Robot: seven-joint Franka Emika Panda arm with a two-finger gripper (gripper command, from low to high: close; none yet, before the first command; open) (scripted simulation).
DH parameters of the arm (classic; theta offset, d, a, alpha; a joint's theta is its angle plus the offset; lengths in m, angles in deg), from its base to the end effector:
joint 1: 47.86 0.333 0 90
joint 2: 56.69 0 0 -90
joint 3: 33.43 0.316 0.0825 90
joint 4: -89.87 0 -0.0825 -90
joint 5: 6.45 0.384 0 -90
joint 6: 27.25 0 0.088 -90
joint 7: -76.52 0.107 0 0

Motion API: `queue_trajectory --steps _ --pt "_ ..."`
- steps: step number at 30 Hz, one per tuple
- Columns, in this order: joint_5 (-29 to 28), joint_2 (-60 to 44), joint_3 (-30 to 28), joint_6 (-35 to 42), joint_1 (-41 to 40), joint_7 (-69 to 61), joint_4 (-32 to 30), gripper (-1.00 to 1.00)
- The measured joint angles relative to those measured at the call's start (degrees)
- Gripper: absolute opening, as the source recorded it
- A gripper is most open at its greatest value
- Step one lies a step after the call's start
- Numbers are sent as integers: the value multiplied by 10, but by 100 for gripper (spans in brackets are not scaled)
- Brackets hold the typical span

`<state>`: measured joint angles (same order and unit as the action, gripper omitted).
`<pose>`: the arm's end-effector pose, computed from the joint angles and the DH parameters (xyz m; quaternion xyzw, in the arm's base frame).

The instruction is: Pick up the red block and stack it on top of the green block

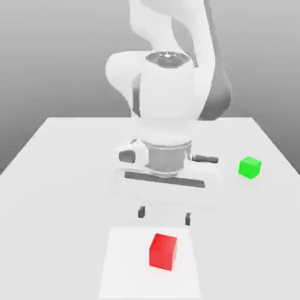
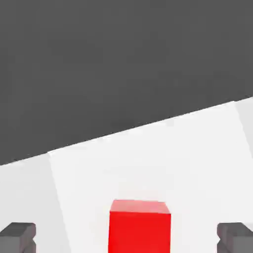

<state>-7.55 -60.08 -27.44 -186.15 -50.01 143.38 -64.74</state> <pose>0.4101 0.0290 0.2130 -0.8571 0.5151 -0.0068 0.0043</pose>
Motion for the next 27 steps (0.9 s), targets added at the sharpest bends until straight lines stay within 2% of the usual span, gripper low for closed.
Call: queue_trajectory --steps 5,6,13,19,27 --pt "-29 -104 -23 -85 17 26 10 0" --pt "-33 -120 -28 -99 21 28 12 -100" --pt "-35 -121 -28 -101 21 31 12 -100" --pt "0 -13 -8 -9 14 3 -5 -100" --pt "77 64 75 26 210 -123 -42 -100"
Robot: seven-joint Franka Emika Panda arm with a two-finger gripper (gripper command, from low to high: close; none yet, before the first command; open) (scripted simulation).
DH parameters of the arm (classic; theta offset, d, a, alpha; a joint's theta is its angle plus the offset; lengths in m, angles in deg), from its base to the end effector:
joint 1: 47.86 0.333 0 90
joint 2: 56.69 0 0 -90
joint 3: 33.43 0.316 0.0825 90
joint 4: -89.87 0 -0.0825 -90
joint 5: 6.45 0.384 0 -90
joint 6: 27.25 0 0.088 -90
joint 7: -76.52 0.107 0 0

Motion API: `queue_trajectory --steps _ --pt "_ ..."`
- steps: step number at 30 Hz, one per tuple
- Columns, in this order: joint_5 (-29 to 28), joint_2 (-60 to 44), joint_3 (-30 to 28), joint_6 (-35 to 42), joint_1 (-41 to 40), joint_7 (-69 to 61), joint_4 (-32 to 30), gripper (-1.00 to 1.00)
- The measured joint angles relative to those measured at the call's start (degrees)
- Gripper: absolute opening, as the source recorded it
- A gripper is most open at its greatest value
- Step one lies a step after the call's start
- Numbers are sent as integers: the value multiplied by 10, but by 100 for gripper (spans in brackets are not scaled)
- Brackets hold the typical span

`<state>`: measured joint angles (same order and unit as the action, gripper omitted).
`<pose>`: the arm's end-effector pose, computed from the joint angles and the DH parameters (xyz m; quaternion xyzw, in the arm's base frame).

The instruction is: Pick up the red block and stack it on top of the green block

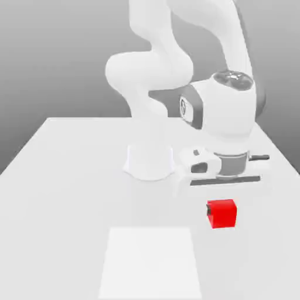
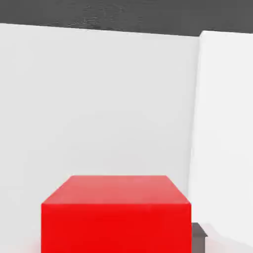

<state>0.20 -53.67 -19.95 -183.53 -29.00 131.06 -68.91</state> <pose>0.3302 0.2023 0.2298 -0.9695 0.2444 0.0090 0.0155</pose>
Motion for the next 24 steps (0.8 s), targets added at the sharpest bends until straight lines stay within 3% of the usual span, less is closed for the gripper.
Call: queue_trajectory --steps 17,24 --pt "124 132 185 43 376 -254 -83 -100" --pt "101 110 208 11 375 -248 -86 -100"
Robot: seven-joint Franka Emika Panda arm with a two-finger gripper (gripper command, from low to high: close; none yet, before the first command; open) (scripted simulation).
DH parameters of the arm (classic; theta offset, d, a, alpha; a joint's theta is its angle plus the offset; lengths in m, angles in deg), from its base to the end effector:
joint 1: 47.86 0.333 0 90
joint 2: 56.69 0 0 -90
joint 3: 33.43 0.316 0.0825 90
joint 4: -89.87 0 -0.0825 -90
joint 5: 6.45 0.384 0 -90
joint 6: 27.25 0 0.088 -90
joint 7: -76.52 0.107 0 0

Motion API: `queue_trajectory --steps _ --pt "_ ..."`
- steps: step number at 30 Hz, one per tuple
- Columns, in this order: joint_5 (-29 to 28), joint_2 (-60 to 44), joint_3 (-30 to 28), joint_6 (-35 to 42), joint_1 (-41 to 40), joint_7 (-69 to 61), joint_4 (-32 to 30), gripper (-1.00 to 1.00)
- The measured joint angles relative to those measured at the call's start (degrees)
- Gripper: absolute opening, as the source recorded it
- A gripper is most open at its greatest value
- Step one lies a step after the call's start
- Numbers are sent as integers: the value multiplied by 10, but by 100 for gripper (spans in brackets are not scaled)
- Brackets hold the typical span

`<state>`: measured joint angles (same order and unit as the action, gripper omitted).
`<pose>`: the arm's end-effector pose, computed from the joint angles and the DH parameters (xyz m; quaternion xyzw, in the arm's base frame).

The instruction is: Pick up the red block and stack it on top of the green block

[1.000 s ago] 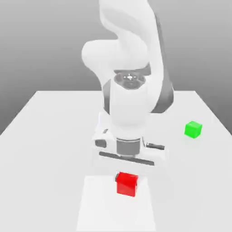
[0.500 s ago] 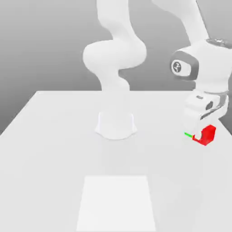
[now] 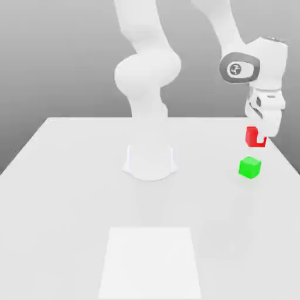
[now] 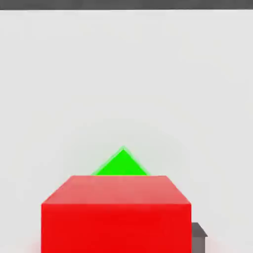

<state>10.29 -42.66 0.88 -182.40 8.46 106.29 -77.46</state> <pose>0.0244 0.3359 0.2371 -0.9244 -0.3814 -0.0086 0.0003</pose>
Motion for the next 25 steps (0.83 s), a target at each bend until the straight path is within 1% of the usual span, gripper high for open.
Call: queue_trajectory --steps 7,13,19,25 --pt "-39 -38 17 -39 -27 26 1 -100" --pt "-85 -75 30 -72 -52 57 0 -100" --pt "-147 -115 35 -104 -75 100 0 -100" --pt "-227 -156 23 -134 -86 157 0 -100"
